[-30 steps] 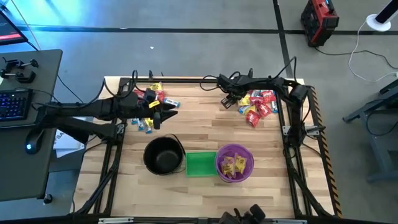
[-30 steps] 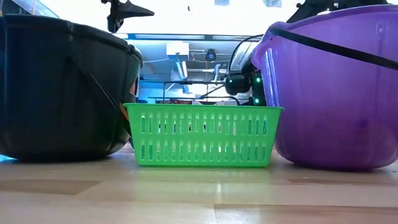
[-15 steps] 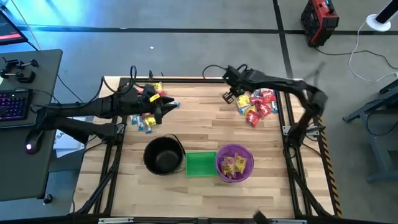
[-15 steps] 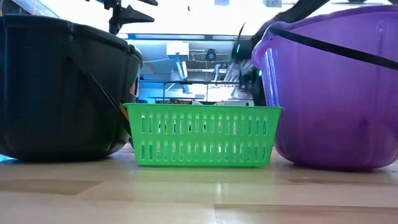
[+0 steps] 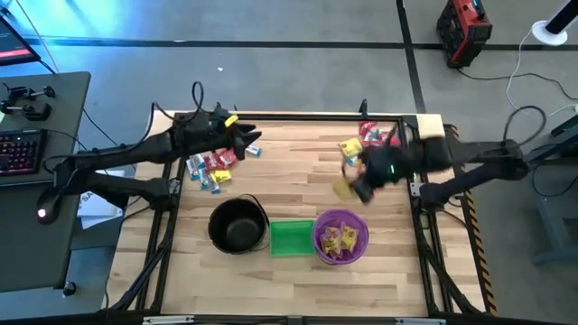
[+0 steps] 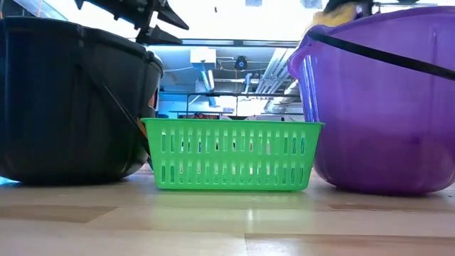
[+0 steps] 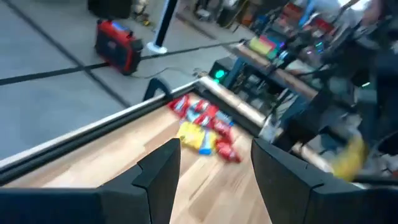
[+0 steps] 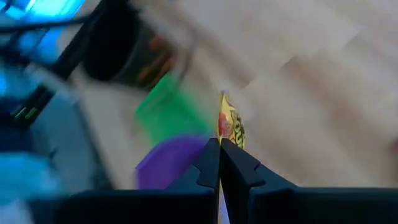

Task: Sort candy by brand, put in halloween buckets
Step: Put the yellow candy into the violet bucket

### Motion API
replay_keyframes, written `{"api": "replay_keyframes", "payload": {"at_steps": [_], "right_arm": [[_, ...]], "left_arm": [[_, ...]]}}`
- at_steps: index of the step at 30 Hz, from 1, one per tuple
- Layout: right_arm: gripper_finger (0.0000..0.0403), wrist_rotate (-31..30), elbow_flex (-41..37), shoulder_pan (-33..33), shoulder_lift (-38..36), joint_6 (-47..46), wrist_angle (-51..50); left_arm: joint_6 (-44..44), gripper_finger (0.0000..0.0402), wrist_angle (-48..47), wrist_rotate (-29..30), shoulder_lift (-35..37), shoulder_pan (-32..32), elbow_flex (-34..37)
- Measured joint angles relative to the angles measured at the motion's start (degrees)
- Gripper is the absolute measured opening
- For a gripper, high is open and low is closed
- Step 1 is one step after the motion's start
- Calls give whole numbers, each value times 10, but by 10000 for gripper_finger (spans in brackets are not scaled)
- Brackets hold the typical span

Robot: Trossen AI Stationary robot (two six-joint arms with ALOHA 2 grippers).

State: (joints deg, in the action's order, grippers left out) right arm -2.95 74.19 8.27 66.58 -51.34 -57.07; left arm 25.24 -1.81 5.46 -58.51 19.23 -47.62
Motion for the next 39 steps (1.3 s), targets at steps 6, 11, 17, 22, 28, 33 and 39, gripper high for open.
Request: {"api": "replay_keyframes", "payload": {"at_steps": [6,11,17,22,28,33,39], "right_arm": [[0,-28,0,154,83,-144,-7],[0,-24,0,178,165,-158,7],[11,57,-1,159,214,-151,67],[83,75,-1,141,210,-107,57],[195,95,0,106,178,-49,28],[240,58,0,63,146,-23,3],[245,50,0,7,140,25,3]], "left_arm": [[-7,186,89,-91,-31,19,0],[-29,186,84,-99,-35,22,0],[-37,186,85,-116,-34,22,0],[-50,186,78,-140,-34,21,0],[-105,186,-37,-135,-22,29,-36],[-114,181,-400,-51,-87,125,-189],[-109,169,-658,-88,-203,228,-210]]}}
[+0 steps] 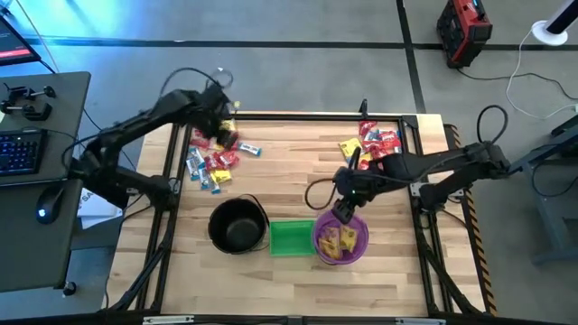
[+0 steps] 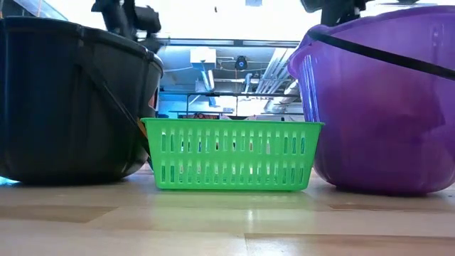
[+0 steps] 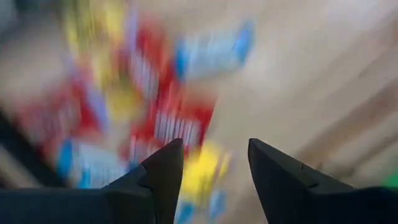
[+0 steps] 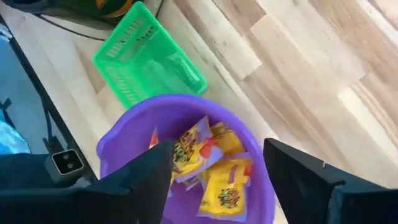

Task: Sort candy by brand, put in halloween buckets
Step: Put the yellow candy into the violet bucket

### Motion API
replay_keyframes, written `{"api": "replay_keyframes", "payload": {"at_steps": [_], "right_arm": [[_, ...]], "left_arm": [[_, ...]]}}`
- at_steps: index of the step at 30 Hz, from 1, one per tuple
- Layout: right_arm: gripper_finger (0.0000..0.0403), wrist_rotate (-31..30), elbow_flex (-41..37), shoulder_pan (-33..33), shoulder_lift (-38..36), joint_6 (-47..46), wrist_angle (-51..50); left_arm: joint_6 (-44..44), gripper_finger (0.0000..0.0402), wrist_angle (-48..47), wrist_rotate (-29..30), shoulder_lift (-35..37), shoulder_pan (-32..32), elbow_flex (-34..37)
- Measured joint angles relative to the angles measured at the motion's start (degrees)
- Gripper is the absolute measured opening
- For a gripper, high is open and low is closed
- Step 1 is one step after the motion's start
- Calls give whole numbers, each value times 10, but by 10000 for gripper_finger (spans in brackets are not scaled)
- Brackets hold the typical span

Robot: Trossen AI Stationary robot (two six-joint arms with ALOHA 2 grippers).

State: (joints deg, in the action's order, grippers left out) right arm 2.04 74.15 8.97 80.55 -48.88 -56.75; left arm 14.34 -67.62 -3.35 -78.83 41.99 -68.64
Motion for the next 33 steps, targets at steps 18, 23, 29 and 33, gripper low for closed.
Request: {"api": "replay_keyframes", "payload": {"at_steps": [18,23,29,33], "right_arm": [[245,-51,0,-35,0,24,1],[245,-51,0,-38,0,27,5],[245,-53,0,-38,0,29,6],[245,-53,0,-38,0,29,7]], "left_arm": [[258,163,162,23,35,-127,308],[304,163,232,36,35,-125,341],[315,158,287,42,35,-124,342],[298,114,305,56,35,-124,342]]}}
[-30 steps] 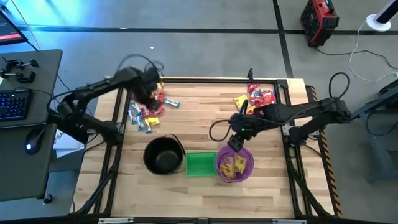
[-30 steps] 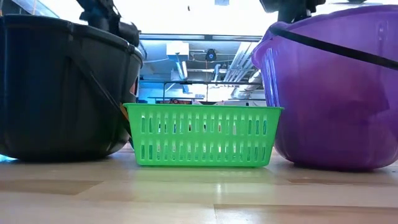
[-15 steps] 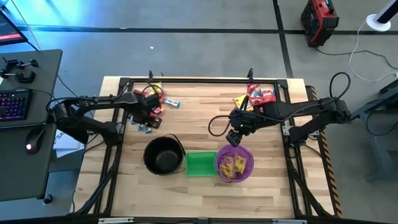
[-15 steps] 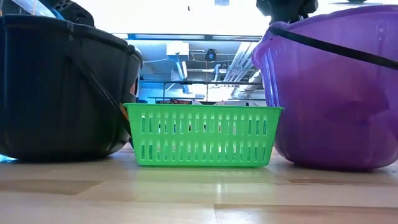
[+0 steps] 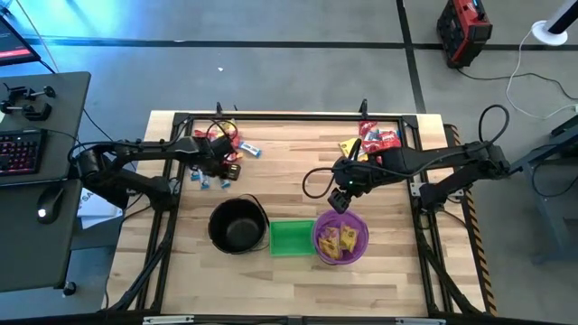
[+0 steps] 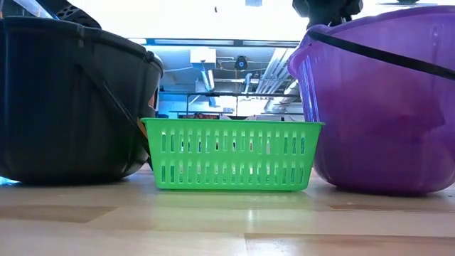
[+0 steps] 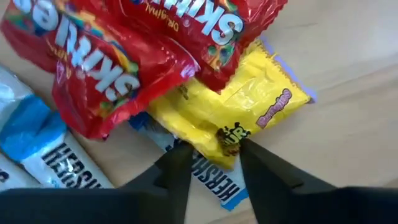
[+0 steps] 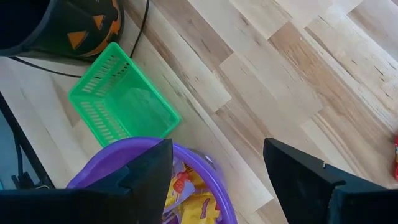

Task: Sort candy by brand, put in halloween buckets
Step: Put the yellow candy into the violet bucket

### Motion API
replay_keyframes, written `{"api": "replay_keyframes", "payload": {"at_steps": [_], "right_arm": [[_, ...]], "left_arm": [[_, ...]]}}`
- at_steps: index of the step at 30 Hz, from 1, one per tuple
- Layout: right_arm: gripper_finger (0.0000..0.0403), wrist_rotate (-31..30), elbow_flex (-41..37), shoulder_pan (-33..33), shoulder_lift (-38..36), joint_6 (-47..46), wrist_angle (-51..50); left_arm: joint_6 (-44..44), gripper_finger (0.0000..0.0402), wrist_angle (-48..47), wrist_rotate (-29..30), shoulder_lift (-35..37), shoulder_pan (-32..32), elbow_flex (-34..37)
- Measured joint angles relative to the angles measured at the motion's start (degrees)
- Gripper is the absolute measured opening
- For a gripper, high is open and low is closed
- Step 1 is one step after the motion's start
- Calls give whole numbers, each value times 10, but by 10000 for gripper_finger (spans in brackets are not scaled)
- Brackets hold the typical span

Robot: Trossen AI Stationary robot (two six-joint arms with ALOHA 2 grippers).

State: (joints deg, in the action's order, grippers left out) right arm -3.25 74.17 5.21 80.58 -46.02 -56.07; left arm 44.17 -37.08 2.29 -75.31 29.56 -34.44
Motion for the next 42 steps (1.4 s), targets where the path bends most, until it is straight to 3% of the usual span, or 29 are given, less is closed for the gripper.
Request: {"api": "replay_keyframes", "payload": {"at_steps": [4,6,15,19,22,26,32,36,42], "right_arm": [[245,-3,0,0,0,0,0],[245,-9,0,0,0,0,0],[245,6,0,0,-3,0,0],[245,13,0,1,-33,12,0],[245,-10,0,1,-71,12,3],[245,-77,0,-8,-122,10,7],[245,-143,0,-27,-172,0,6],[245,-161,0,-41,-183,3,6],[245,-160,0,-53,-183,26,6]], "left_arm": [[-36,28,7,11,0,0,0],[-49,9,11,10,1,0,0],[-125,1,-45,-48,106,-28,-83],[-181,0,-43,-74,158,-75,-145],[-203,0,-18,-96,159,-117,-192],[-213,0,50,-110,108,-176,-245],[-303,0,129,-140,-50,-254,-348],[-391,0,175,-149,-164,-282,-424],[-449,0,221,-243,-306,-298,-543]]}}
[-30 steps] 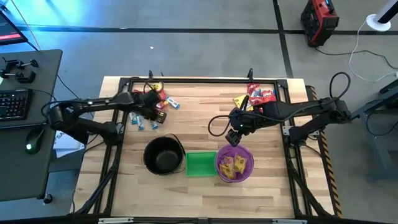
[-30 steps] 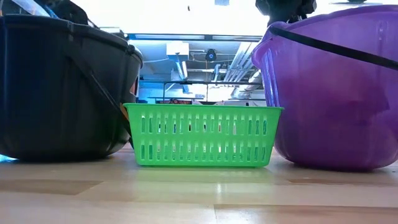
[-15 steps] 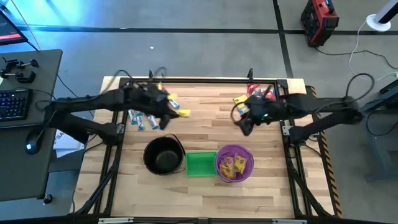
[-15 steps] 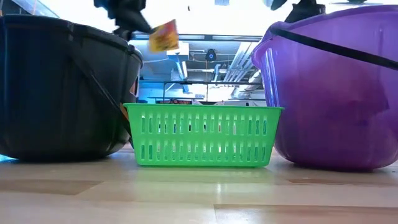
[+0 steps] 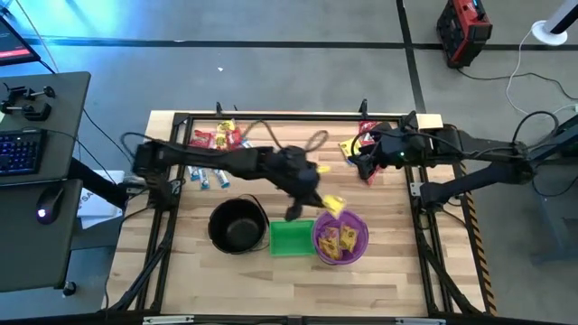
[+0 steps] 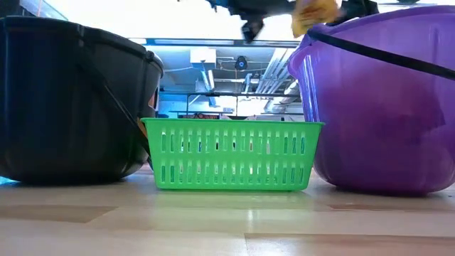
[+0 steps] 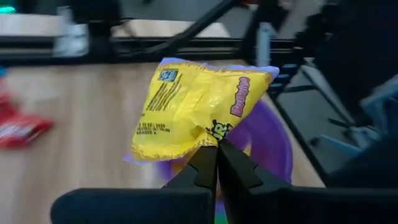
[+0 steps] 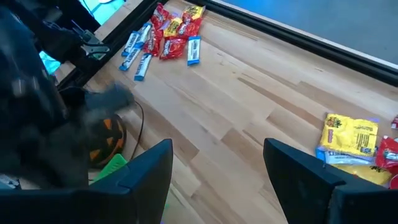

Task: Sort candy by brand, put in halloween buckets
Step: Put the yellow candy into the violet bucket

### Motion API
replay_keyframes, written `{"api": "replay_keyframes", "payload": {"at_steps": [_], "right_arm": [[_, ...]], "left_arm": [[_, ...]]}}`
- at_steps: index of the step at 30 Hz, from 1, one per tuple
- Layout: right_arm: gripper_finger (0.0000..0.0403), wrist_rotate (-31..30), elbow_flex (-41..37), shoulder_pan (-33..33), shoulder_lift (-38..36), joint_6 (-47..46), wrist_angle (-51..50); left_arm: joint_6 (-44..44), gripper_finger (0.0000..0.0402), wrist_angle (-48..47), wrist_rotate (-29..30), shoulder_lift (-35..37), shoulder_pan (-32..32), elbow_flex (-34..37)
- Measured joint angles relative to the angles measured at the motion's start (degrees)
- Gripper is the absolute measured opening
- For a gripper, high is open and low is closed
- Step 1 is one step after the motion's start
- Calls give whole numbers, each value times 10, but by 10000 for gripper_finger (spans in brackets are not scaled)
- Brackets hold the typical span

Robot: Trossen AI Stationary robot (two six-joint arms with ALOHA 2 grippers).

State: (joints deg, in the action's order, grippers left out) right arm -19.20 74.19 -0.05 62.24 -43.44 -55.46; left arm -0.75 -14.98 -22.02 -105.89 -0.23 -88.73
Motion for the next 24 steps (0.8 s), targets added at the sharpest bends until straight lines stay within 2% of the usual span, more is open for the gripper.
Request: {"api": "replay_keyframes", "payload": {"at_steps": [6,13,16,20,24], "right_arm": [[245,1,0,0,0,10,-13],[245,2,0,0,1,9,-22],[245,2,0,0,1,9,-22],[245,2,0,0,1,9,-21],[245,2,0,0,1,-18,-22]], "left_arm": [[-16,0,-1,-48,-78,-26,-71],[-14,13,-20,-19,-98,-41,-73],[-8,41,-22,-4,-97,-41,-73],[16,100,-40,-2,-96,-36,-73],[3,156,-155,5,-58,-11,-72]]}}
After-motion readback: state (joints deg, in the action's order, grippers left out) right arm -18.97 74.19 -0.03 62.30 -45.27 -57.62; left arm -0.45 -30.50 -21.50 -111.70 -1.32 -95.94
